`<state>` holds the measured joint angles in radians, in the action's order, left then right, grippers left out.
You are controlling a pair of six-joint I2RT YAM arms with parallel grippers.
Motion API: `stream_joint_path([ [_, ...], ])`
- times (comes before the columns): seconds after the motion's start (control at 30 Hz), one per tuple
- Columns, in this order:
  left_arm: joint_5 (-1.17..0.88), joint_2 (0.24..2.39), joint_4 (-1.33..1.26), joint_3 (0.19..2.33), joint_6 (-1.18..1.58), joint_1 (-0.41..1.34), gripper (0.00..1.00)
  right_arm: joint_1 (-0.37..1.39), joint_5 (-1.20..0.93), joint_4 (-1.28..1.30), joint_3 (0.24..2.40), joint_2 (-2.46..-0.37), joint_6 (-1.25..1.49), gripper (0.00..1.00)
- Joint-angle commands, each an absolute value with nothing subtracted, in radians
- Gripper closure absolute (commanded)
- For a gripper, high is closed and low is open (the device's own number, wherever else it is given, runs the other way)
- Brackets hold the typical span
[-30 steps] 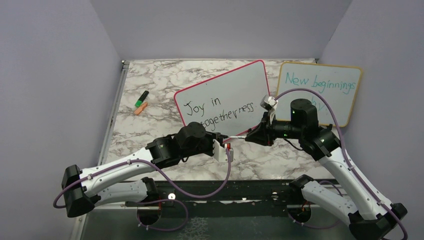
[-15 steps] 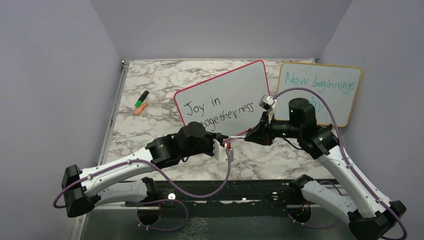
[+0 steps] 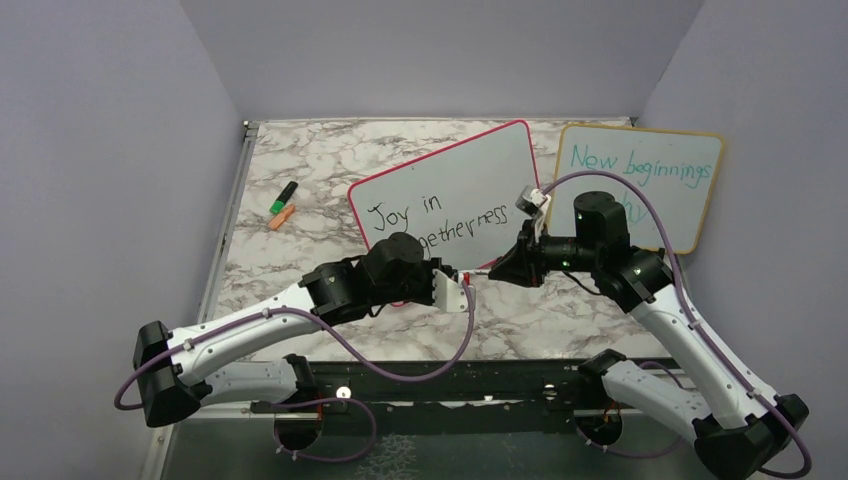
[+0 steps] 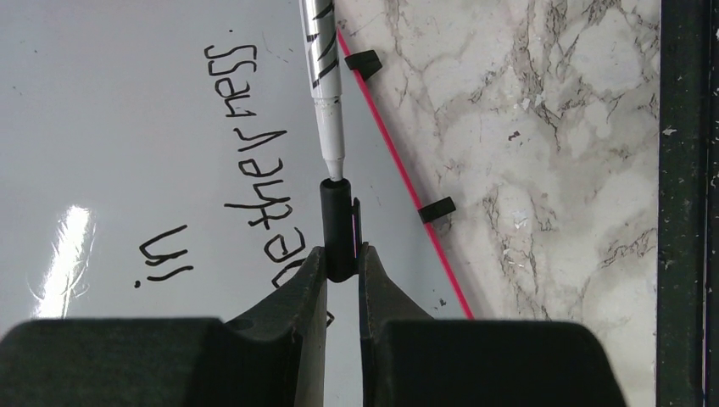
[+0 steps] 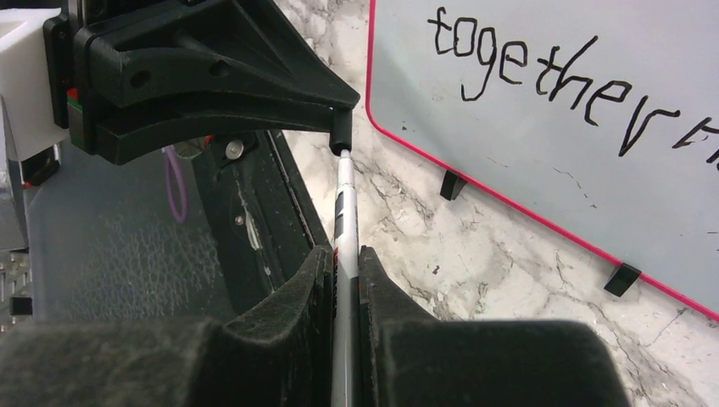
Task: Write a sentence on the whiteboard
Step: Close the whiteboard marker.
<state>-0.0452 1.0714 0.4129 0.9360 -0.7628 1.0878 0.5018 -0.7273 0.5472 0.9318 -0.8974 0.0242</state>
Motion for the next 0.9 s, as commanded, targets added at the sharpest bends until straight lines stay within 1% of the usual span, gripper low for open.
stream_joint_path([
  [0.0,-0.164,1.103,0.438,1.025,-0.733,1.098,1.00,0.500,-0.726,0.541,0.970,-0.925,0.009,0.99],
  [0.27,-0.198,1.108,0.482,1.059,-0.736,1.100,1.00,0.501,-0.724,0.546,0.973,-0.948,0.009,0.99],
  [0.57,-0.224,1.191,0.477,1.151,-0.585,1.100,1.00,0.500,-0.750,0.525,0.955,-0.978,0.016,0.99],
  [0.73,-0.257,1.226,0.465,1.201,-0.540,1.104,1.00,0.500,-0.734,0.528,0.947,-0.987,0.020,0.99],
  [0.87,-0.246,1.223,0.410,1.204,-0.535,1.115,1.00,0.502,-0.758,0.522,0.941,-1.009,0.032,0.99],
])
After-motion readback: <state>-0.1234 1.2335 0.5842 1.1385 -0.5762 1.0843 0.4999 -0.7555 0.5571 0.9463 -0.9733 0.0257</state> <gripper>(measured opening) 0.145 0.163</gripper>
